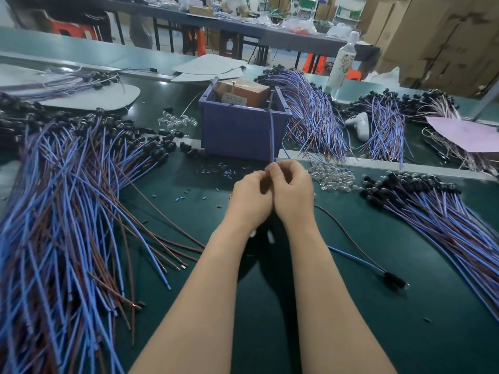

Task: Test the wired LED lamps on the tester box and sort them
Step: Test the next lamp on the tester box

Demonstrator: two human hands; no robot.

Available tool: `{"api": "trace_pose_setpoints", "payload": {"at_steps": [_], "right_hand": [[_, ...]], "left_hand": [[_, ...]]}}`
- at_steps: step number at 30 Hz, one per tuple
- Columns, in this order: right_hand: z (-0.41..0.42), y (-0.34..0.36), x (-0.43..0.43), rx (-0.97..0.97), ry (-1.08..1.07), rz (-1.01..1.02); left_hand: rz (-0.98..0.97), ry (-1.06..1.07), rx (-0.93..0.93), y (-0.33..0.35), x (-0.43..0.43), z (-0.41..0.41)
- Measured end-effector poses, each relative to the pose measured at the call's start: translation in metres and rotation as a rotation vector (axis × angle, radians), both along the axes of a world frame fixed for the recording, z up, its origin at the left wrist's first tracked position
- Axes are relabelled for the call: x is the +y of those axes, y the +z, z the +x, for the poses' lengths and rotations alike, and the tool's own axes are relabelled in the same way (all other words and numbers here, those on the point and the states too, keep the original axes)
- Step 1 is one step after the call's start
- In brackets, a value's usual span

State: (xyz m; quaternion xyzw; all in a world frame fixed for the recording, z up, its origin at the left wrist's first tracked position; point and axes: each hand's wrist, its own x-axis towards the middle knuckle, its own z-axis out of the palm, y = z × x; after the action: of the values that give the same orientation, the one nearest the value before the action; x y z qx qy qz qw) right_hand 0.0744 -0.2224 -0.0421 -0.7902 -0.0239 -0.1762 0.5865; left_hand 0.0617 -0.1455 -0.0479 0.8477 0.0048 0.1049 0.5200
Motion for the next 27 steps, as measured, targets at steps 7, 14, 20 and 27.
{"api": "trace_pose_setpoints", "payload": {"at_steps": [7, 14, 20, 27], "right_hand": [[-0.003, -0.002, -0.002, 0.039, 0.086, 0.043], [-0.007, -0.002, -0.008, 0.121, 0.279, -0.162], [-0.007, -0.001, -0.013, 0.164, 0.219, -0.183], [-0.007, 0.002, -0.024, 0.209, 0.197, -0.318]], "left_hand": [[-0.376, 0.208, -0.114, 0.007, 0.014, 0.003], [-0.742, 0.158, -0.097, 0.006, 0.020, 0.005], [-0.655, 0.228, -0.139, 0.001, 0.020, 0.005], [-0.568, 0.317, -0.221, -0.002, 0.023, 0.003]]}}
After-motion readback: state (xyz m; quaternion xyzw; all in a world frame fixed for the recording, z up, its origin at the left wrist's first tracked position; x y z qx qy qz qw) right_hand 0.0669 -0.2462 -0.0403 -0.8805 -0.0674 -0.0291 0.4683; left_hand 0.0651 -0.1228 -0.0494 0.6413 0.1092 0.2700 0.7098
